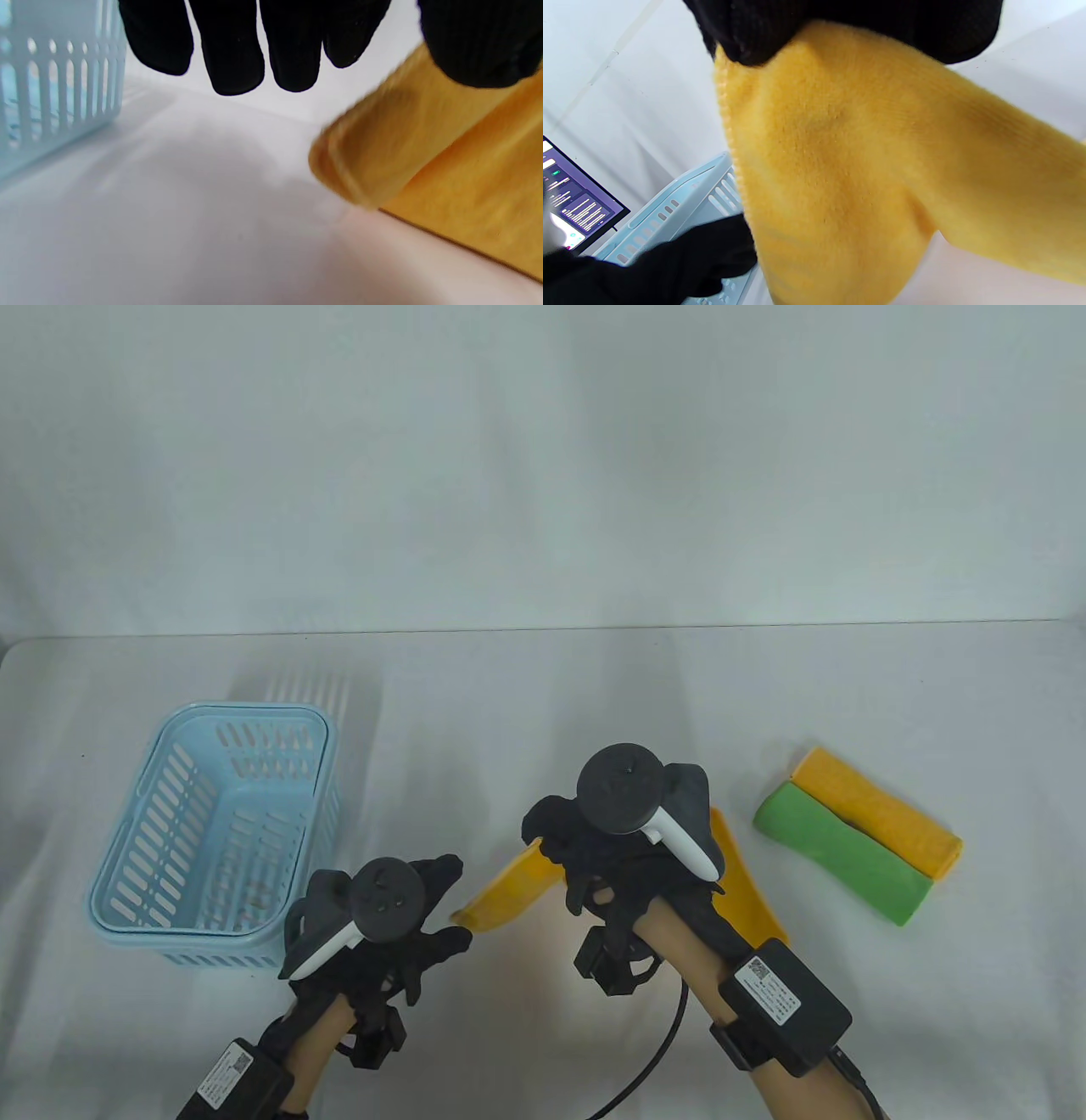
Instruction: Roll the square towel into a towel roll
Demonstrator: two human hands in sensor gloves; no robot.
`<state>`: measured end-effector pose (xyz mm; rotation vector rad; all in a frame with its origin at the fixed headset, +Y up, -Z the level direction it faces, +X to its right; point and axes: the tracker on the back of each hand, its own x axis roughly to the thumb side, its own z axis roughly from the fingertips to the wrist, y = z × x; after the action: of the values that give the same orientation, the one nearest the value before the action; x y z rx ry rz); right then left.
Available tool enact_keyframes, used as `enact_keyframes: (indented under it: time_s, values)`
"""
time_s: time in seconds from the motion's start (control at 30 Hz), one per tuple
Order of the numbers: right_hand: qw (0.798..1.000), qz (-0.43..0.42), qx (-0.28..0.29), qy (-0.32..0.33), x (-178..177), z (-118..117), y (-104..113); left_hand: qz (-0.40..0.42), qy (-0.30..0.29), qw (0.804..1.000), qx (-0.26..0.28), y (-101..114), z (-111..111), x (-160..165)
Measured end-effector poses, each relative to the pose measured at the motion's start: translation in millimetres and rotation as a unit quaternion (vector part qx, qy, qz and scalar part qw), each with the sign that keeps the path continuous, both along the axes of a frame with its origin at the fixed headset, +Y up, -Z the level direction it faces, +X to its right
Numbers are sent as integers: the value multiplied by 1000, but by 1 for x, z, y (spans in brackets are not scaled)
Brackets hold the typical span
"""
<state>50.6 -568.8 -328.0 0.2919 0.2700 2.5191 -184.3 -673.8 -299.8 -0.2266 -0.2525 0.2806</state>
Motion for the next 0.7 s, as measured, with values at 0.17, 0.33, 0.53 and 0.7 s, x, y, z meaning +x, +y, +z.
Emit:
enact_keyframes:
  time_s: [0.17, 0.33, 0.53, 0.7]
  values:
    - [1000, -3, 6, 4, -1, 3, 4, 22, 3, 999, -38, -14, -8, 6]
    - [1000, -10, 11, -1, 2, 3, 7, 52, 21, 997, -51, -16, -10, 2]
    - [1000, -8, 24, -9, 11, 4, 10, 79, 22, 995, -57, -13, -10, 0]
    - [999, -12, 41, -13, 21, 8, 12, 96, 22, 994, -45, -6, -7, -1]
